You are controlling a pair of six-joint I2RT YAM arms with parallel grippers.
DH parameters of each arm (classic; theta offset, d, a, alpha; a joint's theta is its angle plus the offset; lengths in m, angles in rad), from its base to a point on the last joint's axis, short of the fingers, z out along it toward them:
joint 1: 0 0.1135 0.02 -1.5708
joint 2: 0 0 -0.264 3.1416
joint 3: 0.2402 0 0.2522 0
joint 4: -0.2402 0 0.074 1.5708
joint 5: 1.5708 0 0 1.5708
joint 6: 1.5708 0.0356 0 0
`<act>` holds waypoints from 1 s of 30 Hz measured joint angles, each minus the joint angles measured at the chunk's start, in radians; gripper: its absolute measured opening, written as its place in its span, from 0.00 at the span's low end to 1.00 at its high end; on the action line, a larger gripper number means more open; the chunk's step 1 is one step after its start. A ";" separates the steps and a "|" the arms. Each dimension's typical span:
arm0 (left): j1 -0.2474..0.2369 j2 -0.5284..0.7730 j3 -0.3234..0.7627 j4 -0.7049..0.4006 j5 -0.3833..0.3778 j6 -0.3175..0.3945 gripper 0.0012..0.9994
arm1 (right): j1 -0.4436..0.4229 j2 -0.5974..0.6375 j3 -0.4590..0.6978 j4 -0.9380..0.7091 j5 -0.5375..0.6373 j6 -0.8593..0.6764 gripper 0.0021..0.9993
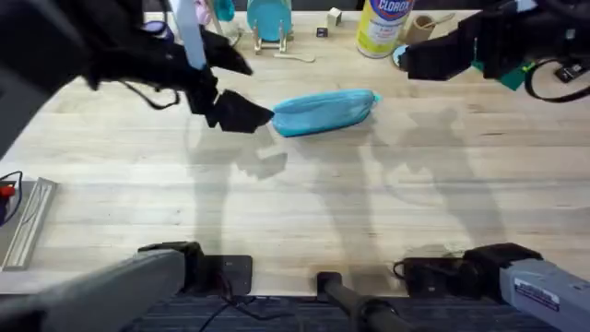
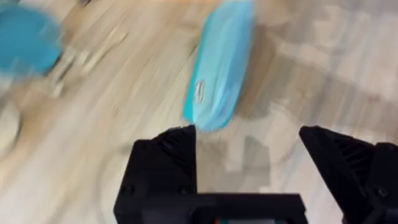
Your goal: Unzip the bag, pick up the pens from the table one at a time and place them inside, then zip the bag closed.
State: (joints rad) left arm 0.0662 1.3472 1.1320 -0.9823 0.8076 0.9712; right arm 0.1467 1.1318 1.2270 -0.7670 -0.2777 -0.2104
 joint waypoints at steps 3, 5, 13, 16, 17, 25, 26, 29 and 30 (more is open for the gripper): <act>0.000 -0.109 0.000 -0.003 -0.125 -0.219 1.00 | 0.000 0.000 0.000 0.000 0.000 0.000 1.00; 0.000 -0.174 0.000 -0.009 -0.192 -0.338 1.00 | 0.000 0.000 0.000 0.001 0.000 0.000 1.00; 0.000 -0.371 0.000 -0.080 -0.346 -0.613 1.00 | 0.000 0.000 0.000 0.000 0.000 0.000 1.00; 0.000 -0.417 0.000 -0.089 -0.413 -0.683 1.00 | 0.000 0.000 0.000 0.000 0.000 0.000 1.00; 0.000 -0.429 0.000 -0.090 -0.432 -0.702 1.00 | 0.000 0.000 0.000 0.000 0.000 0.000 1.00; 0.000 -0.456 0.000 -0.092 -0.517 -0.836 1.00 | 0.000 0.000 0.000 0.000 0.000 0.000 1.00; 0.000 -0.456 0.000 -0.093 -0.520 -0.847 1.00 | 0.000 0.000 0.000 0.000 0.000 0.000 1.00; 0.000 -0.455 0.000 -0.093 -0.524 -0.864 1.00 | 0.000 0.000 0.000 0.000 0.000 0.000 1.00; 0.000 -0.453 0.000 -0.093 -0.524 -0.868 1.00 | 0.000 0.000 0.000 0.000 0.000 0.000 1.00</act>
State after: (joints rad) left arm 0.0662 0.8939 1.1320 -1.0751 0.2832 0.1033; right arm 0.1467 1.1320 1.2270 -0.7666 -0.2775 -0.2104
